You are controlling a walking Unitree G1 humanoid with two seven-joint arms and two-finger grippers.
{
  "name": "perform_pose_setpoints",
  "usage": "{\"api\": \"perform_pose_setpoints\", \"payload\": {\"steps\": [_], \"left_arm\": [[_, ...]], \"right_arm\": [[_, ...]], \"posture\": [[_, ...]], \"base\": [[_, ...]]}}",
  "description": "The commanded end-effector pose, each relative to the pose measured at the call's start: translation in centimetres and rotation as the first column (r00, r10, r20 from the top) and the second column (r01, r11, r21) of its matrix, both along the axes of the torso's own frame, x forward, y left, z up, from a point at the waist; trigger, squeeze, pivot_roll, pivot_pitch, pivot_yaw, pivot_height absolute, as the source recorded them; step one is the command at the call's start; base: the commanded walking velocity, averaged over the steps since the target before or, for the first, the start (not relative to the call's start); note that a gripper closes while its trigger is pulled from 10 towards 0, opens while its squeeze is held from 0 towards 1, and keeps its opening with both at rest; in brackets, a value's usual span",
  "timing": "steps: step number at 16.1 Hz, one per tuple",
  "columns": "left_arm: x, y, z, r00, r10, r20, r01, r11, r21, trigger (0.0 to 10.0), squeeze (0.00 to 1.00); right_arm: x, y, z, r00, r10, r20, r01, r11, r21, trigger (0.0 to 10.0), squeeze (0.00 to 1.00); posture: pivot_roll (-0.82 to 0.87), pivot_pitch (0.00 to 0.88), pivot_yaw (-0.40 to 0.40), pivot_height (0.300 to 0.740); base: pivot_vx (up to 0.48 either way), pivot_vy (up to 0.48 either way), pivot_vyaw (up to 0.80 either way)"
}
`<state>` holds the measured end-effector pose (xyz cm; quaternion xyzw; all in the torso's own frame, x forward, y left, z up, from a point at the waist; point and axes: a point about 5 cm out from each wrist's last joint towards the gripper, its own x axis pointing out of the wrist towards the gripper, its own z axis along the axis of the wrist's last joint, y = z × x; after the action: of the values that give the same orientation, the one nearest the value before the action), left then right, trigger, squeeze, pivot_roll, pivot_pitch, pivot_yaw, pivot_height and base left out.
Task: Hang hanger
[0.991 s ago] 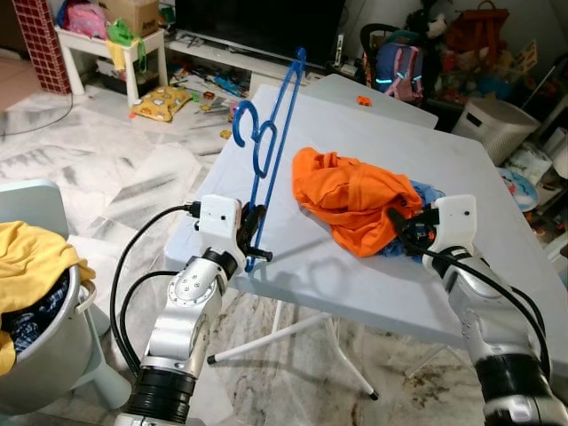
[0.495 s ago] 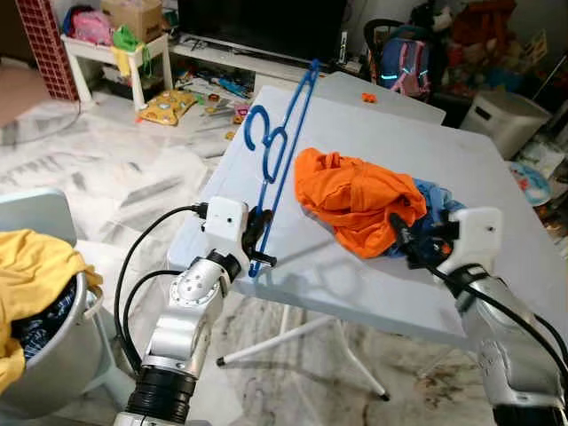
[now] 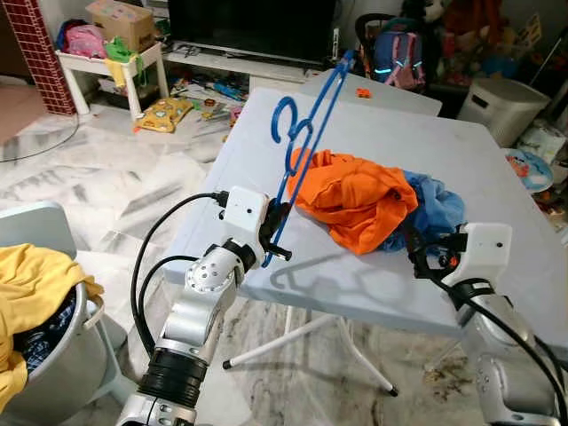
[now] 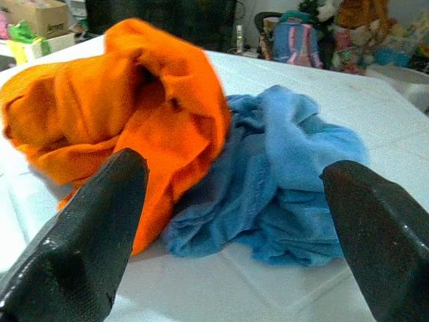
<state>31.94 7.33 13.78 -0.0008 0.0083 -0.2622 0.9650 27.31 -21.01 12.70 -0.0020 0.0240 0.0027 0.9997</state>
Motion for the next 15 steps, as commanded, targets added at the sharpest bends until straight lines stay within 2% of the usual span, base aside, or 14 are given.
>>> {"api": "perform_pose_setpoints", "payload": {"steps": [1,5,10,15], "left_arm": [[-0.2,0.2,-0.2,1.000,-0.015,-0.002,0.015,1.000,0.012,10.0,0.00],[-0.4,0.4,-0.6,1.000,-0.010,-0.009,0.011,1.000,0.024,10.0,0.00],[-0.5,0.9,-0.3,1.000,-0.009,0.002,0.009,0.999,0.036,10.0,0.00],[-1.1,0.9,-0.4,1.000,-0.021,-0.009,0.022,0.999,0.046,10.0,0.00]], "right_arm": [[-0.1,0.3,0.5,1.000,0.008,0.013,-0.008,1.000,-0.014,10.0,0.00],[0.2,0.2,0.5,1.000,0.013,0.012,-0.013,1.000,-0.025,10.0,0.00],[0.5,1.5,-0.3,0.999,0.040,-0.006,-0.040,0.999,-0.029,10.0,0.00],[-0.1,1.1,-0.6,1.000,0.018,-0.019,-0.019,1.000,-0.016,10.0,0.00]], "posture": [[0.12,0.000,-0.104,0.740],[0.14,0.000,-0.121,0.740],[0.17,0.000,-0.121,0.740],[0.16,0.000,-0.123,0.740]], "base": [[-0.247,0.000,0.00],[-0.248,0.000,0.00],[-0.253,0.000,0.00],[-0.254,0.000,0.00]]}}
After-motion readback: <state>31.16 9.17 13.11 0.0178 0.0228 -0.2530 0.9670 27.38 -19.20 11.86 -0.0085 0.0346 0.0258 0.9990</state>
